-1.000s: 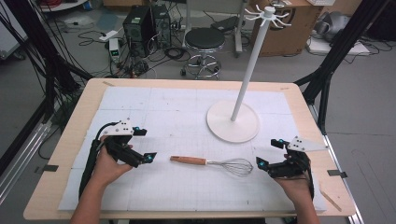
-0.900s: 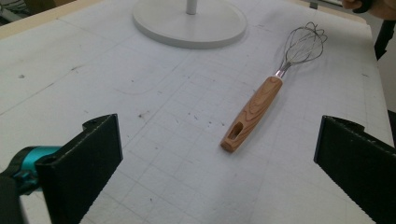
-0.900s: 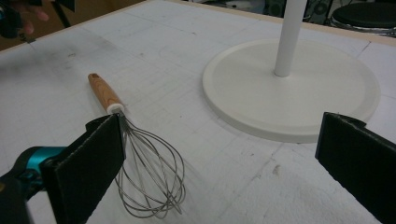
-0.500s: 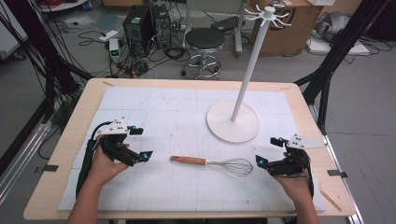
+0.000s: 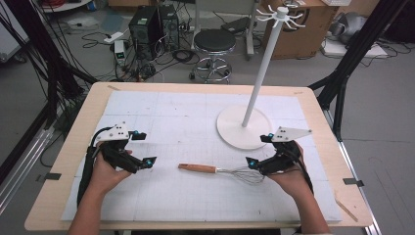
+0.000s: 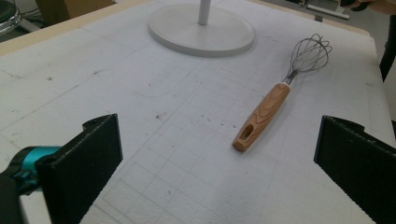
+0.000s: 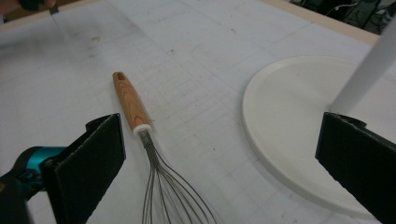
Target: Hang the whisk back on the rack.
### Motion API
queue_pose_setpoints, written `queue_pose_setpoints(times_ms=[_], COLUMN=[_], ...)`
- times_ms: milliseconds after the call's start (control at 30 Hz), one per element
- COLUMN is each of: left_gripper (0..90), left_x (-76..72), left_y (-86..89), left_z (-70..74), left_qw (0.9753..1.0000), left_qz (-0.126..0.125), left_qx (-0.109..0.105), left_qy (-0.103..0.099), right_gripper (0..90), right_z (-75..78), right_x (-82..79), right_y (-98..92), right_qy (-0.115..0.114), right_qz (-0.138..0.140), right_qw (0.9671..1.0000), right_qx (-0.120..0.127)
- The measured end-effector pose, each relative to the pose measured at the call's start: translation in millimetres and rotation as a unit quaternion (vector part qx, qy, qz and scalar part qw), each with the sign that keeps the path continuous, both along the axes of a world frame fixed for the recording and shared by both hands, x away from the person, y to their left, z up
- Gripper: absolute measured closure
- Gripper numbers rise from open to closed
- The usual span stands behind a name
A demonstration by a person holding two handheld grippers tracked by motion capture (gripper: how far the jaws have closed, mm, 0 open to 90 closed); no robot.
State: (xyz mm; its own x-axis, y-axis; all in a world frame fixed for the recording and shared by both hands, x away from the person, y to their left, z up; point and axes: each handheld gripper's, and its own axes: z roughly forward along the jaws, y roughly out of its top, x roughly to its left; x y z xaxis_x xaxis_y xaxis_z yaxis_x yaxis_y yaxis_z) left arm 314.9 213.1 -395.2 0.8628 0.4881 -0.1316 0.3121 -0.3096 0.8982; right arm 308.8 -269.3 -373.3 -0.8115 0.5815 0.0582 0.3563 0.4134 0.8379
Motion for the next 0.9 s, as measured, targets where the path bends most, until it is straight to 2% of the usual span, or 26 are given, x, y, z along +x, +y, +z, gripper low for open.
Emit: queue_pose_setpoints(times_ms=[100,233,400,467,600,733,800,900], left_gripper=[1.6,1.6,1.6,1.6,1.6,1.6,1.6,1.6], left_x=[-0.7,-1.8,-2.2,-1.9,-1.2,-1.8,-1.8,-1.5], left_y=[3.0,10.1,12.7,12.3,10.6,9.4,9.3,8.8], left_z=[1.8,4.7,5.2,5.0,3.9,4.2,4.1,3.3], left_qw=[1.0000,0.9999,0.9998,0.9999,0.9999,0.9999,0.9999,0.9999], left_qz=[0.002,0.007,0.011,0.009,0.007,0.006,0.007,0.013], left_qx=[0.002,-0.006,-0.009,-0.008,-0.003,-0.005,-0.004,0.003], left_qy=[-0.006,-0.009,-0.010,-0.011,-0.009,-0.009,-0.009,-0.006], right_gripper=[0.3,0.3,0.3,2.6,16.3,17.9,24.0,30.0], right_z=[1.5,3.4,0.2,-3.3,-10.6,-17.6,-19.9,-23.3], right_x=[5.3,14.5,22.8,25.4,27.7,29.4,30.7,32.6], right_y=[8.8,25.8,52.6,63.9,83.6,100.0,106.1,113.2], right_qy=[0.006,0.021,0.043,0.048,0.070,0.078,0.082,0.102], right_qz=[0.015,0.037,0.063,0.081,0.124,0.141,0.156,0.168], right_qw=[0.9998,0.9985,0.9951,0.9926,0.9837,0.9771,0.9736,0.9671], right_qx=[-0.013,-0.036,-0.063,-0.076,-0.110,-0.139,-0.145,-0.161])
